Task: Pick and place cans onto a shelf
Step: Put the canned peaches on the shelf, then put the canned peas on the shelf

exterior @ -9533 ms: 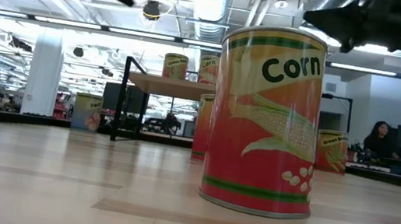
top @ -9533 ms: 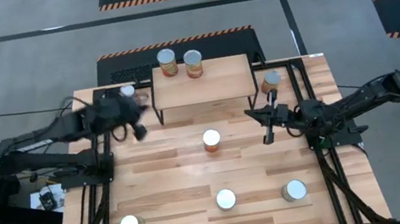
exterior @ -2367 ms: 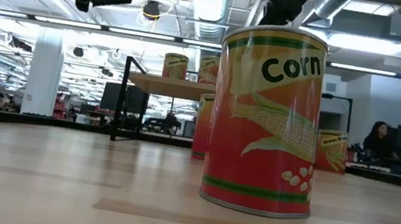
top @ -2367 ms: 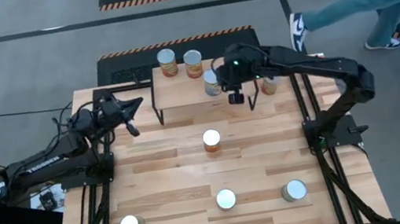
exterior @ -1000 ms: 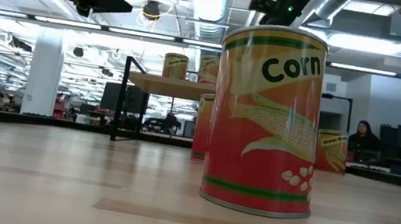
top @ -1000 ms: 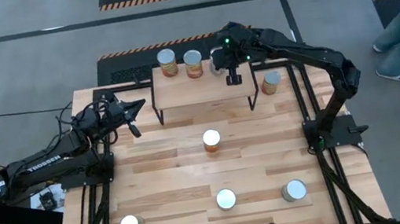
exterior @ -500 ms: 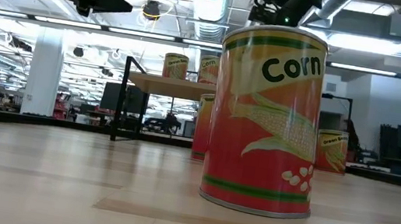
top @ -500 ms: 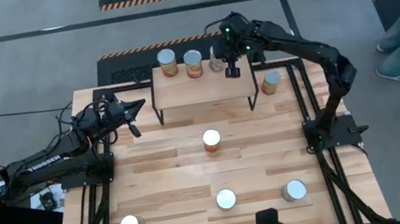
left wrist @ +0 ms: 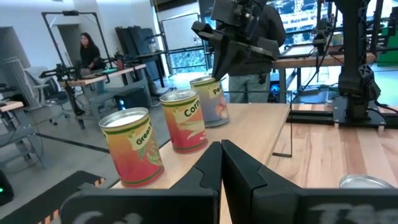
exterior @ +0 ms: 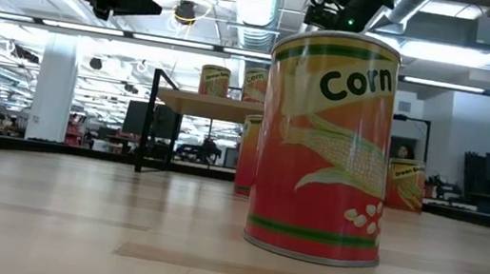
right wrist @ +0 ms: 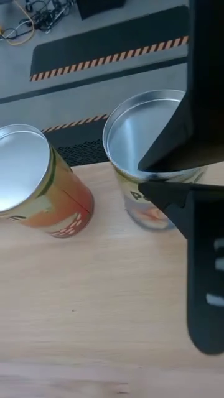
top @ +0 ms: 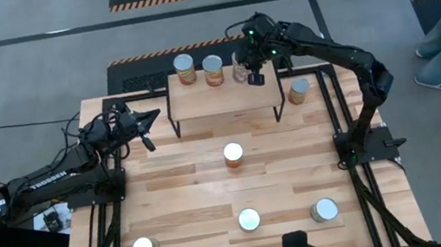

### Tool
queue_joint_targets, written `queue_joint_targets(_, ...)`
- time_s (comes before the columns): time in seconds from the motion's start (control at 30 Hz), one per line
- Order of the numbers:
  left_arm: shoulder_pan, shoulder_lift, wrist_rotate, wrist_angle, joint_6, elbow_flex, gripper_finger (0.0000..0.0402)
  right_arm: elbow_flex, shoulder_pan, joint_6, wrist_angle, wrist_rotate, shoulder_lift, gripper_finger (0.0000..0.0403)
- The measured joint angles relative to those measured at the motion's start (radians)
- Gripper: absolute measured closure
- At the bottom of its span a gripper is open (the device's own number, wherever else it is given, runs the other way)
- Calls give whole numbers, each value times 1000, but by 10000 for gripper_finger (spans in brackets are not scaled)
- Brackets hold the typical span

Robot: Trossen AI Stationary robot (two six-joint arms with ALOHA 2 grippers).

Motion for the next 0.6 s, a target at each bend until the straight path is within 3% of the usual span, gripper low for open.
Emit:
queue_joint_targets(0.37,0,0,0,0,0,0,401,-1,24,7,33,51,-8,301)
queue_joint_targets(0.53,0,0,1,-1,0,0,401,40,74,28,45,50,-21,325)
queue_joint_targets(0.6,0,0,1,-1,0,0,401,44,96,40,44,3,-21,348)
